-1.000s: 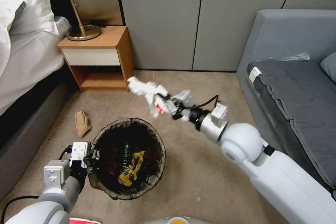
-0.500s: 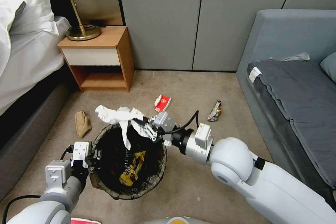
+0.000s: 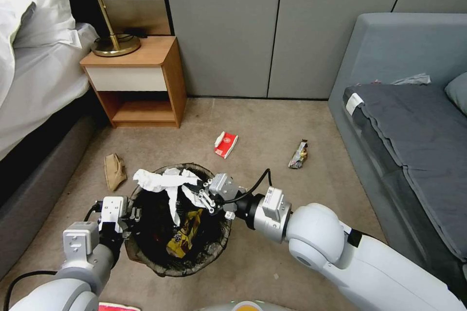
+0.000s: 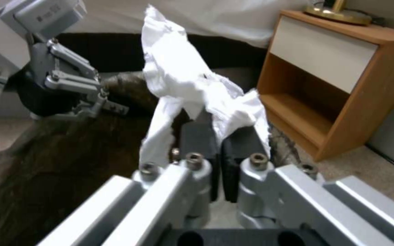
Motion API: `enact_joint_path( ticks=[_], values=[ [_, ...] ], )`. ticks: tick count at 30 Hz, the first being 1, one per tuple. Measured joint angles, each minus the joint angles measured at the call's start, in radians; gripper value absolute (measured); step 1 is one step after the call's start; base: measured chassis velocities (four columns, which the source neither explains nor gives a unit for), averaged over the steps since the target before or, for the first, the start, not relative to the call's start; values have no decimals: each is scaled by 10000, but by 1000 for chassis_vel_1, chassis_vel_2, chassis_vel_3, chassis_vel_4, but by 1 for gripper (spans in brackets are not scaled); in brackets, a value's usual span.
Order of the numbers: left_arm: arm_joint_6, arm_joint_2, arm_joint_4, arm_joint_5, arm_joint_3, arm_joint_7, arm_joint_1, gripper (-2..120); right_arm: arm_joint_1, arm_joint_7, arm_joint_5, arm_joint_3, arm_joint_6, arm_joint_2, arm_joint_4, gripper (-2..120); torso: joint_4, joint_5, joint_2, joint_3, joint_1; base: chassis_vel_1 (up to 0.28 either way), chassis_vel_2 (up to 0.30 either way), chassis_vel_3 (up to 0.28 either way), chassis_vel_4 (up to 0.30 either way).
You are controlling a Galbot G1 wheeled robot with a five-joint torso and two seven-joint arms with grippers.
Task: Pick up the trash bin, then pick up the garbage from the floor and place it into the trash bin.
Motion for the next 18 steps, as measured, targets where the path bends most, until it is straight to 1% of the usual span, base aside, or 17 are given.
enact_joint_path(
  ticks=[1, 2, 3, 4, 6, 7, 10, 11, 14, 15, 18],
  values=[
    [0, -7, 0, 0, 4, 0, -5, 1, -33, 2, -14, -23, -9, 8, 0, 8, 0, 0, 0, 0, 0, 0, 0, 0, 0],
    [0, -11, 0, 0, 10, 0, -11, 1, -59, 9, -24, -46, -12, 14, 0, 14, 0, 0, 0, 0, 0, 0, 0, 0, 0],
    [0, -11, 0, 0, 10, 0, -11, 1, -59, 9, -24, -46, -12, 14, 0, 14, 0, 0, 0, 0, 0, 0, 0, 0, 0],
    [0, -12, 0, 0, 13, 0, -14, 1, -85, 23, -33, -80, -14, 19, 0, 17, 0, 0, 0, 0, 0, 0, 0, 0, 0],
    [0, -11, 0, -1, 16, 0, -17, 1, -107, 57, -51, -130, -17, 30, 13, 28, 0, 0, 0, 0, 0, 0, 0, 0, 0],
    [0, -11, 0, -1, 16, 0, -17, 1, -107, 57, -51, -130, -17, 30, 13, 28, 0, 0, 0, 0, 0, 0, 0, 0, 0],
    [0, -4, 0, -9, -1, 0, -7, 1, -99, 84, -52, -139, -18, 35, 64, 42, 0, 0, 0, 0, 0, 0, 0, 0, 0],
    [0, -4, 0, -9, -1, 0, -7, 1, -99, 84, -52, -139, -18, 35, 64, 42, 0, 0, 0, 0, 0, 0, 0, 0, 0],
    [0, 1, 0, -19, -25, 0, -6, 1, -82, 123, -49, -139, -18, 29, 122, 58, 0, 0, 0, 0, 0, 0, 0, 0, 0],
    [0, 1, 0, -19, -25, 0, -6, 1, -82, 123, -49, -139, -18, 29, 122, 58, 0, 0, 0, 0, 0, 0, 0, 0, 0],
    [0, 4, 0, -28, -31, 2, -8, 1, -93, 164, -25, -116, -18, -9, 223, 70, 0, 0, 0, 0, 0, 0, 0, 0, 0]
  ],
)
